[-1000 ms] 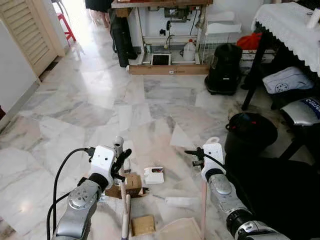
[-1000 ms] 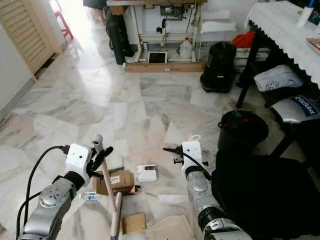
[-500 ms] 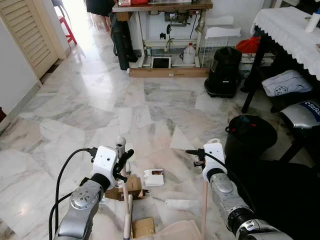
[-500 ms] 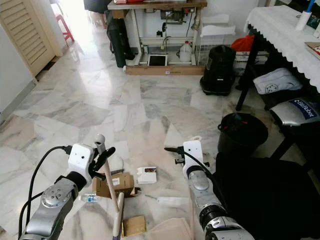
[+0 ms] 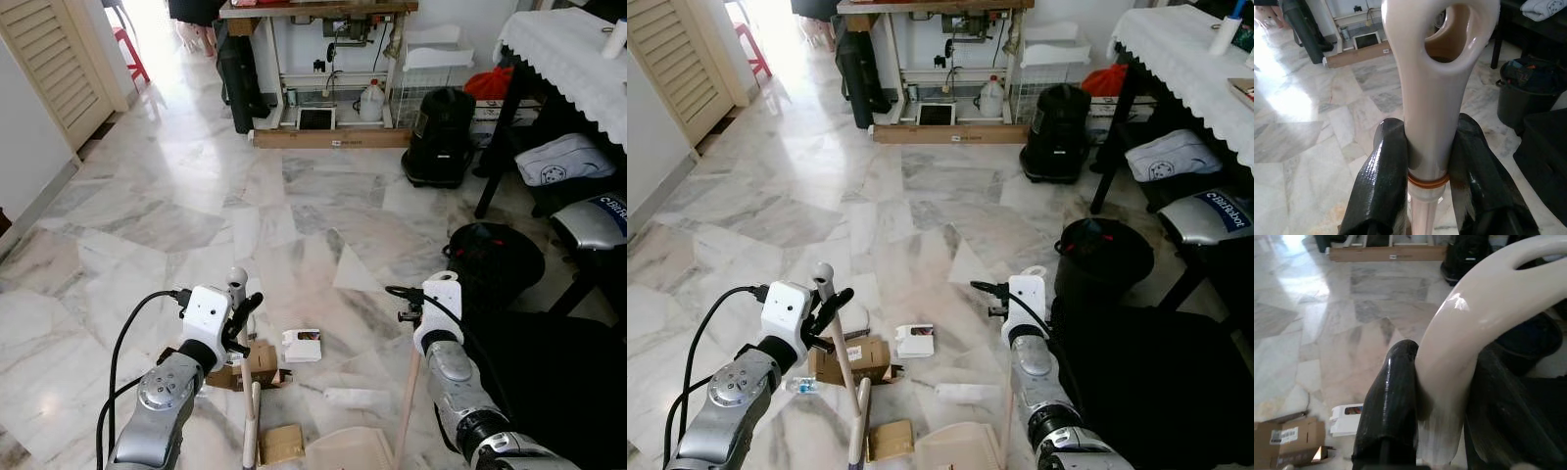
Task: Sweep floor
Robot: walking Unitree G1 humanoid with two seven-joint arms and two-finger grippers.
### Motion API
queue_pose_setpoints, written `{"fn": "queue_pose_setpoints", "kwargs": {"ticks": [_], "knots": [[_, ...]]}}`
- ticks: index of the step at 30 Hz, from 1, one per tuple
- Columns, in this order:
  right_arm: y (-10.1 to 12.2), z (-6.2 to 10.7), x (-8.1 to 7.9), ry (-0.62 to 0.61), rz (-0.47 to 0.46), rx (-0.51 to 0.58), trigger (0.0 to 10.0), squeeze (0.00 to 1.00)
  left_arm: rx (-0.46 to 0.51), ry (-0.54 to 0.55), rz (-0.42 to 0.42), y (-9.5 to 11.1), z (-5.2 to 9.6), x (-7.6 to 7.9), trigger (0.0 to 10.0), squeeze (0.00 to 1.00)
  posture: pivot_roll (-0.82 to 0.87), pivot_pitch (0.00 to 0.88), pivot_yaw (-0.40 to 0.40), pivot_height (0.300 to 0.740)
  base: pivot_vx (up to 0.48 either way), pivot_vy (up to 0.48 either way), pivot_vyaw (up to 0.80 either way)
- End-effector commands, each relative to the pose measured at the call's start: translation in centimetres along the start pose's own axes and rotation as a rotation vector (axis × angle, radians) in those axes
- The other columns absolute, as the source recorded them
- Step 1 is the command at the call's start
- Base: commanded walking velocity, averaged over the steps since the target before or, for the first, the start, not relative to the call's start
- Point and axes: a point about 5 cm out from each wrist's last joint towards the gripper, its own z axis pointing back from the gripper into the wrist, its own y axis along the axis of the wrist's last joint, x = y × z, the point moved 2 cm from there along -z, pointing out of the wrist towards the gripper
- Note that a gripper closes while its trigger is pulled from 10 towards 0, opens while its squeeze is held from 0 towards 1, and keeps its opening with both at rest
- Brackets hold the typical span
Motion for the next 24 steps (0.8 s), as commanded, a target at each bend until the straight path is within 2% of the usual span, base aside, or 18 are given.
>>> {"fn": "queue_pose_setpoints", "kwargs": {"ticks": [1, 8, 9, 10, 12, 15, 24], "knots": [[-3.8, 1.4, 0.4, -0.014, 0.009, -0.154, 10.0, 0.00, 0.024, -0.002, -0.014, 0.6, -0.1, -0.2, 10.0, 0.00, 0.11, 0.047, 0.064, 0.740, 0.000, 0.000, 0.00], [-1.9, 0.8, 0.0, -0.041, -0.006, -0.054, 10.0, 0.00, 0.024, -0.004, -0.015, 0.6, -0.2, -0.2, 10.0, 0.00, 0.11, 0.051, 0.067, 0.740, 0.000, 0.000, 0.00], [-1.3, 0.7, -0.2, -0.043, -0.010, -0.019, 10.0, 0.00, 0.024, -0.004, -0.015, 0.6, -0.2, -0.2, 10.0, 0.00, 0.11, 0.051, 0.067, 0.740, 0.000, 0.000, 0.00], [0.4, 0.5, -0.6, -0.052, -0.020, 0.071, 10.0, 0.00, 0.023, -0.005, -0.015, 0.6, -0.2, -0.2, 10.0, 0.00, 0.11, 0.053, 0.067, 0.740, 0.000, 0.000, 0.00], [2.7, 0.4, -1.0, -0.068, -0.037, 0.183, 10.0, 0.00, 0.024, -0.007, -0.015, 0.6, -0.2, -0.1, 10.0, 0.00, 0.11, 0.056, 0.068, 0.740, 0.000, 0.000, 0.00], [4.3, 0.5, -1.3, -0.071, -0.054, 0.252, 10.0, 0.00, 0.023, -0.009, -0.015, 0.6, -0.1, -0.1, 10.0, 0.00, 0.11, 0.057, 0.068, 0.740, 0.000, 0.000, 0.00], [5.6, 1.2, -2.0, -0.070, -0.061, 0.301, 10.0, 0.00, 0.022, -0.010, -0.013, 0.6, -0.2, 0.0, 10.0, 0.00, 0.11, 0.059, 0.068, 0.740, 0.000, 0.000, 0.00]]}}
